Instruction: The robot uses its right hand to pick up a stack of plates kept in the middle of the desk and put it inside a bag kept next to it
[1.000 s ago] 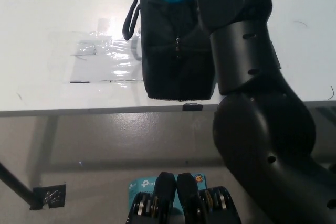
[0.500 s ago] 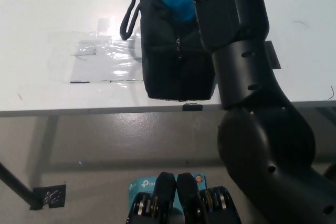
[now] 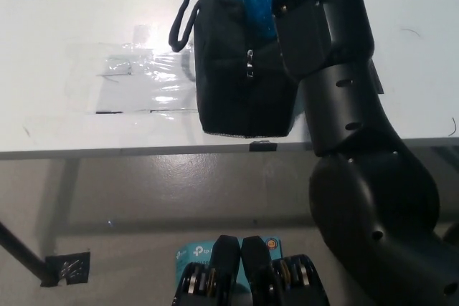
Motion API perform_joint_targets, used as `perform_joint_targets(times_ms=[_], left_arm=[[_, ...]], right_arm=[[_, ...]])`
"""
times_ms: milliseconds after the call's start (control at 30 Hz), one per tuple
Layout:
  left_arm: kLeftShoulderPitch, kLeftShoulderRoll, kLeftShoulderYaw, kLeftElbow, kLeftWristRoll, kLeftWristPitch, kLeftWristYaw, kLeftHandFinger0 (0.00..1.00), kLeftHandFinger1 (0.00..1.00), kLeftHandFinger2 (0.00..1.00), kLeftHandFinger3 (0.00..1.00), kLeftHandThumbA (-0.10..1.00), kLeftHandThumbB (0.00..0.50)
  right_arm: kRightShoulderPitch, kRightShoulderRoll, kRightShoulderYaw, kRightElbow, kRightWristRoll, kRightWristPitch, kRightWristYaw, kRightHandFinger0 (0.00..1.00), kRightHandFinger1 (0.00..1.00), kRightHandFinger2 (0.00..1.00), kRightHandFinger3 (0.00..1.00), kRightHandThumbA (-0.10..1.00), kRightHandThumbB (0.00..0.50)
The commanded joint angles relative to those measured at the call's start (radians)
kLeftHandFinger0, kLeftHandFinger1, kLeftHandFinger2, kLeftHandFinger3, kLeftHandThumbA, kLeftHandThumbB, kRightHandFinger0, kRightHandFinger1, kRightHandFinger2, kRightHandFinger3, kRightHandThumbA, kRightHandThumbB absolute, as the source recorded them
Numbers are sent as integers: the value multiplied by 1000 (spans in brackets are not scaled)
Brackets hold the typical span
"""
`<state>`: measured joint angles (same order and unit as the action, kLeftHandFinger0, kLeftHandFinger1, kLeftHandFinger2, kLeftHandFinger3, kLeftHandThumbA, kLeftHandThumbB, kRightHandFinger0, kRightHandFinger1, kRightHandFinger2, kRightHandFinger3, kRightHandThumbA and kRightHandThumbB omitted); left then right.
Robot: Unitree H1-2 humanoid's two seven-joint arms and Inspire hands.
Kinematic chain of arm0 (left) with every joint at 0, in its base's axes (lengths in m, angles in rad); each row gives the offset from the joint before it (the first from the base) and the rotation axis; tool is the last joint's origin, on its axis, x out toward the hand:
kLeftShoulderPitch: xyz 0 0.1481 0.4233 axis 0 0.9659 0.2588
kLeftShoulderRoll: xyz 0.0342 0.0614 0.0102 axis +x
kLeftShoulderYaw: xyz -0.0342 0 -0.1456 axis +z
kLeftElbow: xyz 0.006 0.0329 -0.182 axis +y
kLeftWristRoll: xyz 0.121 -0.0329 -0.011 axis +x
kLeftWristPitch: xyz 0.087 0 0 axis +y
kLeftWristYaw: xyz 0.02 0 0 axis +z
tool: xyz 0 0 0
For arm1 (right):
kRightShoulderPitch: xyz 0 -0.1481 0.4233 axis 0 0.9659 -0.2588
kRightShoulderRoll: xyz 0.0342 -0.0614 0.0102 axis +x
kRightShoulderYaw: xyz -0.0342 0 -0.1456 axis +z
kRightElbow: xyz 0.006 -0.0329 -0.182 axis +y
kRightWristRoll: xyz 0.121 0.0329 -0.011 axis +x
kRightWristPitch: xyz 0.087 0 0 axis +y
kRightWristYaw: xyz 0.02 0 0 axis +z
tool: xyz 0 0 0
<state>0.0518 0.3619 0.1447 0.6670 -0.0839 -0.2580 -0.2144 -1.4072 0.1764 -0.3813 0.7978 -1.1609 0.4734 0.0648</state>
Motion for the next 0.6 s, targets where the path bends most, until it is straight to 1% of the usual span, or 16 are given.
perform_joint_targets(times_ms=[0, 33, 100, 133, 167, 233, 267, 300, 333, 367, 400, 433, 467, 500, 533, 567], left_arm=[[1, 12, 3, -22, 11, 14, 29, 0, 35, 163, 211, -100, 500], [-1, 12, 3, -14, 11, 10, 27, 0, 36, 162, 210, -100, 500], [5, 11, 5, -37, 12, 40, 31, 0, 52, 177, 220, -100, 500], [6, 11, 6, -35, 9, 29, 26, 0, 38, 179, 211, -100, 500], [6, 8, 5, -33, 9, 18, 24, 0, 37, 177, 209, -100, 500], [7, 8, 4, -32, 10, 13, 22, 0, 50, 186, 211, -100, 500], [7, 9, 3, -28, 13, 2, 22, 0, 43, 180, 214, -98, 500], [6, 7, 3, -28, 14, 3, 24, 0, 42, 178, 212, -99, 500], [4, 4, 3, -29, 15, 7, 26, 0, 41, 177, 210, -100, 500], [3, 5, 2, -25, 17, 3, 25, 0, 41, 176, 213, -100, 500], [3, 5, 4, -25, 12, 3, 21, 0, 39, 174, 212, -99, 500], [-3, 4, 4, -22, 8, 3, 17, 0, 30, 163, 197, -100, 500], [-5, 4, 4, -17, 8, 1, 17, 0, 28, 161, 195, -100, 500], [-7, 5, 4, -11, 8, -1, 16, 0, 27, 159, 193, -100, 500], [-10, 4, 6, -11, 4, -1, 14, 0, 22, 149, 186, -100, 500], [-12, 4, 6, -8, 4, -2, 15, 0, 21, 147, 185, -100, 500]], right_arm=[[-6, 13, 14, -23, 22, -3, -56, 0, 0, 14, 127, -100, 7], [1, 17, 11, -18, 17, -3, -58, 0, 0, 20, 147, -100, 12], [15, 24, 9, -8, 7, -3, -58, 0, 0, 35, 170, -100, 3], [40, 44, -14, 14, 12, -3, -76, 0, 0, 34, 173, -100, 0], [58, 52, -18, 18, 12, -3, -83, 0, 4, 66, 197, -100, 0], [72, 58, -20, 32, 10, -3, -88, 0, 5, 213, 255, -89, 0], [86, 62, -26, 69, 11, -3, -99, 0, 0, 234, 343, -51, 0], [91, 61, -22, 78, 12, -3, -100, 0, 16, 286, 463, -38, 0], [97, 57, -15, 86, 14, -3, -100, 0, 3, 238, 503, -24, 0], [115, 59, -4, 85, 30, -3, -113, 0, 0, 146, 467, -43, 0], [128, 58, 4, 93, 39, -3, -125, 0, 0, 101, 376, -28, 19], [147, 61, -3, 100, 42, -3, -145, 0, 79, 209, 640, 30, 13], [155, 63, -2, 100, 42, -3, -149, 0, 75, 267, 1000, 8, 2], [163, 65, 0, 97, 43, -3, -153, 0, 106, 294, 1000, 6, 1], [170, 61, 9, 113, 46, -3, -162, 0, 143, 374, 1000, 29, 0], [174, 58, 18, 118, 42, -3, -159, 0, 156, 411, 1000, 27, 0]])
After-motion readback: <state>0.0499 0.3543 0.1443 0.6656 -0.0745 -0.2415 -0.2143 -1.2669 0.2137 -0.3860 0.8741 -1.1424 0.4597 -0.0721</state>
